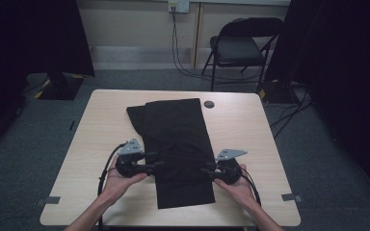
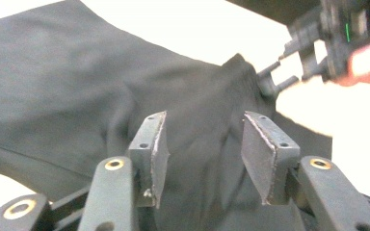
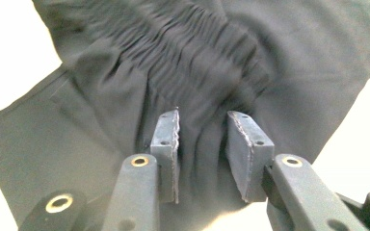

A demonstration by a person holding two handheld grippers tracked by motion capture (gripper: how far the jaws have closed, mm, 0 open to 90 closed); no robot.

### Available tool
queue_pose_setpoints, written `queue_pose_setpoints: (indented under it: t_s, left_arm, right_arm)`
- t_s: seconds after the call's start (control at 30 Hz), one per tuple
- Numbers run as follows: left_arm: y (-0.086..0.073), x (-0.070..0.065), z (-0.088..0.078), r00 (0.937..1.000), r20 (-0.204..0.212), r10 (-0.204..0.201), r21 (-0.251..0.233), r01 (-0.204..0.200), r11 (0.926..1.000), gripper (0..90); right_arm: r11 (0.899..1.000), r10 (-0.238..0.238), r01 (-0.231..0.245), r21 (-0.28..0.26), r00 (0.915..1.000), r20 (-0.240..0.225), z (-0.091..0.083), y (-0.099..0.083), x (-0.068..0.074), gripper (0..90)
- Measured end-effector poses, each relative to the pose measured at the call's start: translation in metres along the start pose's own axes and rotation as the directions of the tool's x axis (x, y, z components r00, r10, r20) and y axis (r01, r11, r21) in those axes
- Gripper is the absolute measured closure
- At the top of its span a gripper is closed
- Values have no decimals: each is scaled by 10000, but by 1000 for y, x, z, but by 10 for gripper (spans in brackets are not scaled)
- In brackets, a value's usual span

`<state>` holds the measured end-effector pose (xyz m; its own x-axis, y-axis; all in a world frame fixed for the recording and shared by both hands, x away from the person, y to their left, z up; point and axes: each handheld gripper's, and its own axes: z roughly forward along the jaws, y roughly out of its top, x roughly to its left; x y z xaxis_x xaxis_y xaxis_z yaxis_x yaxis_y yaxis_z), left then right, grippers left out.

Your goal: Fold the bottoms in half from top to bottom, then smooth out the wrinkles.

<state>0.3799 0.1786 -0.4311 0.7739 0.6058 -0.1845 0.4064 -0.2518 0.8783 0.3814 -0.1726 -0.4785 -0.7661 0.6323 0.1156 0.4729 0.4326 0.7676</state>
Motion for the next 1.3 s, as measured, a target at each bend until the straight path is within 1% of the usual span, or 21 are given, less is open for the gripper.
queue_pose_setpoints:
  t_s: [0.03,0.1,0.13,0.2,0.23,0.3,0.33,0.37,0.43,0.47,0.53,0.6,0.7,0.77,0.87,1.0,1.03,1.17,1.2,1.23,1.3]
  left_arm:
    - [1,7,0,9990,-297,-330,-106,327,9994,522]
    - [-1,22,9,9880,-932,-1233,223,1259,9918,575]
    - [-4,32,18,9713,-1889,-1443,547,1571,9861,578]
    - [-10,42,32,9593,-2390,-1502,943,1769,9797,577]
    - [-13,43,37,9549,-2528,-1558,995,1859,9775,576]
    - [-15,39,45,9608,-2611,-933,1429,1341,9806,537]
    - [-16,36,52,9612,-2746,-263,2018,844,9758,518]
    - [-17,35,55,9644,-2642,-53,2293,681,9710,478]
    - [-18,34,59,9666,-2564,36,2214,550,9736,473]
    - [-20,35,59,9717,-2352,-221,2041,716,9763,448]
    - [-20,35,58,9744,-2244,-160,2041,631,9769,432]
    - [-22,31,54,9788,-2032,-246,1943,649,9788,444]
    - [-23,18,49,9829,-1833,183,1954,182,9806,461]
    - [-21,10,44,9885,-1505,159,1700,100,9854,459]
    - [-21,-4,36,9908,-1205,610,1686,-402,9849,453]
    - [-27,-12,21,9937,-823,766,1727,-615,9831,419]
    - [-28,-11,19,9961,-657,584,1646,-469,9852,414]
    - [-22,-4,15,9938,-1105,143,1275,-1,9918,426]
    - [-21,-4,17,9889,-1460,264,1132,-99,9935,431]
    - [-20,-3,19,9875,-1550,292,1117,-118,9937,430]
    - [-22,-9,28,9907,-1184,669,1608,-473,9859,410]
  right_arm:
    - [10000,46,-46,18,10000,-26,-4,-3,1,659]
    - [10000,-3,4,68,9999,-128,-8,-6,2,642]
    - [9999,-69,69,123,10000,-49,-9,-6,2,641]
    - [9997,-213,212,120,9996,159,-10,-4,-1,629]
    - [9997,-86,93,-223,9995,316,-13,0,-4,627]
    - [9976,140,-104,-685,9986,519,-16,9,-12,634]
    - [9967,253,-205,-780,9978,605,-15,12,-16,633]
    - [9962,466,-400,-772,9952,861,-11,17,-25,630]
    - [9960,710,-635,-636,9896,1247,-2,21,-38,619]
    - [9941,1012,-943,-531,9840,1465,10,23,-49,608]
    - [9936,1096,-1045,-419,9827,1490,16,23,-51,602]
    - [9964,836,-842,-37,9813,1734,28,22,-52,581]
    - [9946,1016,-989,-313,9897,1005,28,22,-45,600]
    - [9960,837,-814,-377,9944,642,21,24,-38,606]
    - [9967,598,-590,-564,9981,130,7,21,-23,620]
    - [9973,377,-404,-615,9983,-448,-11,10,-5,608]
    - [9985,209,-235,-498,9984,-520,-17,6,0,604]
    - [9997,-85,65,-240,9965,-828,-28,-6,14,591]
    - [9997,-191,178,-167,9966,-804,-30,-8,17,590]
    - [9995,-228,211,-220,9964,-821,-33,-9,19,587]
    - [9984,-169,122,-549,9960,-874,-38,-8,20,584]
